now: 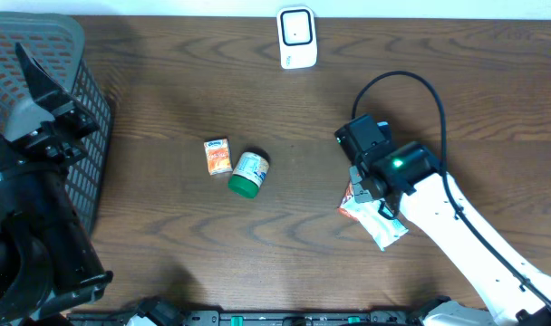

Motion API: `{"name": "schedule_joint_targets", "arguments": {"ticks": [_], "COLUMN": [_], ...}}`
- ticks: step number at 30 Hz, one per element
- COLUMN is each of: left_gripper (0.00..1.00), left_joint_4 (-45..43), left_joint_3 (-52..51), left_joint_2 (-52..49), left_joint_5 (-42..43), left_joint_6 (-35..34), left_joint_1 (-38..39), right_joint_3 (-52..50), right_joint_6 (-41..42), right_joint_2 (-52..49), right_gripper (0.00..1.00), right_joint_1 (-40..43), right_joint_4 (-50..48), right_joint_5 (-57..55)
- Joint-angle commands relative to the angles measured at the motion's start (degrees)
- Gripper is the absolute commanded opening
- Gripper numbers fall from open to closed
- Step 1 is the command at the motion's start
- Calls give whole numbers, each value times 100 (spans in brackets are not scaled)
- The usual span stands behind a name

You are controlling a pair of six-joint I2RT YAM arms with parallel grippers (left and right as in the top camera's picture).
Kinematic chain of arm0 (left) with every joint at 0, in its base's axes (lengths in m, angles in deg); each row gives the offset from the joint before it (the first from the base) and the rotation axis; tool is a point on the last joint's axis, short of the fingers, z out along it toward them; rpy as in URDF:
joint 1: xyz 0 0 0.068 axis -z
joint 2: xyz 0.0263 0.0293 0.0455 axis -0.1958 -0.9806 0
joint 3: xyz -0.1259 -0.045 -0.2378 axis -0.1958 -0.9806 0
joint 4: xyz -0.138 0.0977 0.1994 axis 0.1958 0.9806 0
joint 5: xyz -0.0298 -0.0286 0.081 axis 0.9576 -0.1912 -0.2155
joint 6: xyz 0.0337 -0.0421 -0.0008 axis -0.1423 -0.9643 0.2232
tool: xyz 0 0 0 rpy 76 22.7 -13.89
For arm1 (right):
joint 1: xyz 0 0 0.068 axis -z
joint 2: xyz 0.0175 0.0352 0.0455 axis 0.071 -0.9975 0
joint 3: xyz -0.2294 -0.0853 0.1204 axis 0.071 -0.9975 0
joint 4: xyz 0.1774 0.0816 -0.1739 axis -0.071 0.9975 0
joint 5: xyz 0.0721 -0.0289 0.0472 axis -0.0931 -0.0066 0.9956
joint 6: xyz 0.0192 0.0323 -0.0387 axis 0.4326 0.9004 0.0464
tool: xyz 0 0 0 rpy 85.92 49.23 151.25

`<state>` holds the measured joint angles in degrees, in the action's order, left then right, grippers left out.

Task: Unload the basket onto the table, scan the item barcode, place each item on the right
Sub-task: 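Carry the green snack and red bar toward the right front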

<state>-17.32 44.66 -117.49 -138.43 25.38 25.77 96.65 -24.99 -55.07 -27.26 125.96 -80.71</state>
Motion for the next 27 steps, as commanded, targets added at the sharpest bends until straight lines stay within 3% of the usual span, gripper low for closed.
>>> {"name": "schedule_joint_targets", "arguments": {"ticks": [1, 3, 4, 5, 6, 16, 21, 27], "left_gripper": [98, 98, 98, 98, 98, 98, 98, 98], "left_joint_4": [-13, -13, -13, -13, -13, -13, -11, -11], "left_joint_3": [-33, -33, -33, -33, -33, -33, -33, -33], "left_joint_2": [24, 24, 24, 24, 24, 26, 26, 26], "left_joint_5": [-33, -33, -33, -33, -33, -33, -33, -33], "left_joint_6": [-57, -57, -57, -57, -57, -57, -57, -57], "left_joint_1": [-13, -13, -13, -13, -13, -13, -13, -13], "right_joint_3": [24, 31, 31, 31, 31, -883, -1665, -2494], "right_joint_6": [-4, 0, 24, 44, 96, 531, 608, 1497], "right_joint_2": [-90, -72, -63, -50, -50, -59, -59, -129], "right_gripper": [62, 92, 88, 37, 3, 1, 1, 1], "right_joint_1": [-92, -11, 37, 140, 225, 656, 664, 697], "right_joint_4": [-15, -26, -22, 7, 46, 264, -214, -780], "right_joint_5": [483, 1091, 1296, 1569, 1744, 1467, 1849, 2256]}}
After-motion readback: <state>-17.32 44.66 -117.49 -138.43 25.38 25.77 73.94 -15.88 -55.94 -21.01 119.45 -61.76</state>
